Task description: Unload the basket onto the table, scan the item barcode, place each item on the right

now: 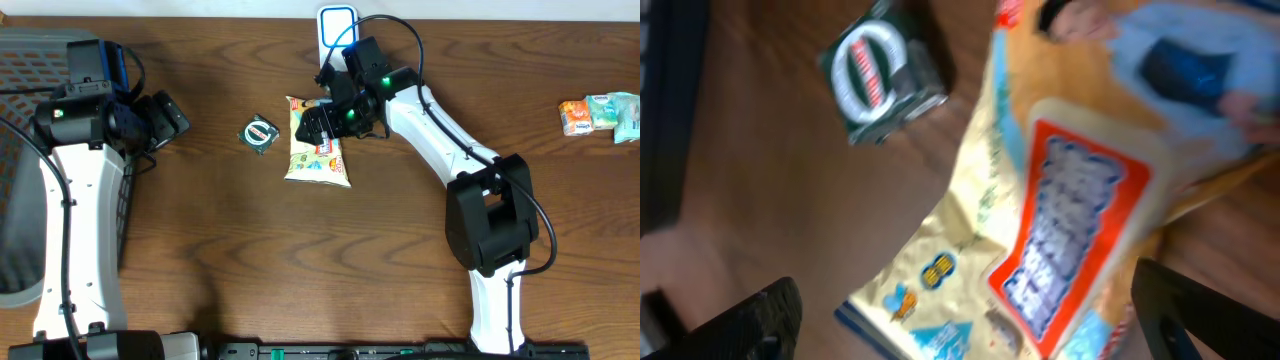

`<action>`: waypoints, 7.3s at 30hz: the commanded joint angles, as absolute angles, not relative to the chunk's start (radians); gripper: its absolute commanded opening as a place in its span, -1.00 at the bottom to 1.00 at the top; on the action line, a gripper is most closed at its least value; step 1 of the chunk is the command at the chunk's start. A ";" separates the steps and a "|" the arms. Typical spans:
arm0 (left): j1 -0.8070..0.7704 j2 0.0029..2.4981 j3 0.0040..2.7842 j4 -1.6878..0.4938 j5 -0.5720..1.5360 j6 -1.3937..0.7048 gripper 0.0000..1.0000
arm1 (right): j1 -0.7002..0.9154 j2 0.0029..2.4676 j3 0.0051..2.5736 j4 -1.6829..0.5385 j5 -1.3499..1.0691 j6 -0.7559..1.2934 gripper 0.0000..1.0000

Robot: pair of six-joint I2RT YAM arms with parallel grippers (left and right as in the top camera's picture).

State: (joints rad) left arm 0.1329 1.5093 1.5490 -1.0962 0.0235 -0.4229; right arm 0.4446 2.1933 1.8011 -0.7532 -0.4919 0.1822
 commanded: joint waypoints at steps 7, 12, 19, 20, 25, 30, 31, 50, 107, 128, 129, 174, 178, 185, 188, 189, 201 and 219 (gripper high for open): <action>0.134 1.509 1.556 -1.099 0.017 -0.432 0.95 | 0.446 2.194 1.796 -0.737 -0.303 0.362 0.99; 0.134 1.509 1.556 -1.099 0.017 -0.432 0.95 | 0.445 2.195 1.774 -0.753 -0.217 0.442 0.89; 0.134 1.509 1.556 -1.099 0.017 -0.432 0.95 | 0.451 2.196 1.666 -0.632 -0.217 0.442 0.27; 0.134 1.509 1.556 -1.099 0.017 -0.432 0.95 | 0.451 2.196 1.651 -0.613 -0.220 0.441 0.23; 0.134 1.509 1.556 -1.099 0.017 -0.432 0.96 | 0.453 2.196 1.611 -0.562 -0.220 0.441 0.43; 0.134 1.509 1.556 -1.099 0.017 -0.432 0.96 | 0.456 2.196 1.567 -0.515 -0.222 0.471 0.32; 0.134 1.509 1.556 -1.099 0.017 -0.432 0.95 | 0.459 2.196 1.543 -0.480 -0.244 0.479 0.10; 0.134 1.509 1.556 -1.099 0.017 -0.432 0.95 | 0.464 1.928 1.524 -0.556 -0.012 0.322 -0.97; 0.134 1.509 1.556 -1.099 0.017 -0.432 0.95 | 0.654 2.306 1.522 -0.392 0.440 0.171 0.61; 0.134 1.509 1.556 -1.099 0.017 -0.432 0.96 | 0.606 2.254 1.593 -0.542 0.345 0.208 -0.98; 0.134 1.509 1.556 -1.099 0.017 -0.432 0.95 | 0.596 2.239 1.602 -0.554 0.295 0.208 -0.98; 0.134 1.509 1.556 -1.099 0.017 -0.432 0.96 | -0.002 2.234 1.729 -0.723 -0.821 0.260 0.00; 0.134 1.509 1.556 -1.099 0.017 -0.432 0.95 | -0.033 2.220 1.820 -0.873 -0.744 0.157 0.38; 0.134 1.509 1.556 -1.099 0.017 -0.432 0.95 | -0.009 2.220 1.832 -1.040 -0.576 0.036 0.81; 0.134 1.509 1.556 -1.099 0.017 -0.432 0.96 | 0.017 2.220 1.804 -1.060 -0.461 0.036 0.98; 0.134 1.509 1.556 -1.099 0.017 -0.432 0.95 | 0.026 2.220 1.790 -1.059 -0.440 0.036 0.99; 0.134 1.509 1.556 -1.099 0.017 -0.432 0.96 | 0.080 2.221 1.649 -0.944 -0.560 0.018 0.96; 0.134 1.509 1.556 -1.099 0.017 -0.432 0.96 | 0.114 2.216 1.607 -0.856 -0.964 -0.018 -0.98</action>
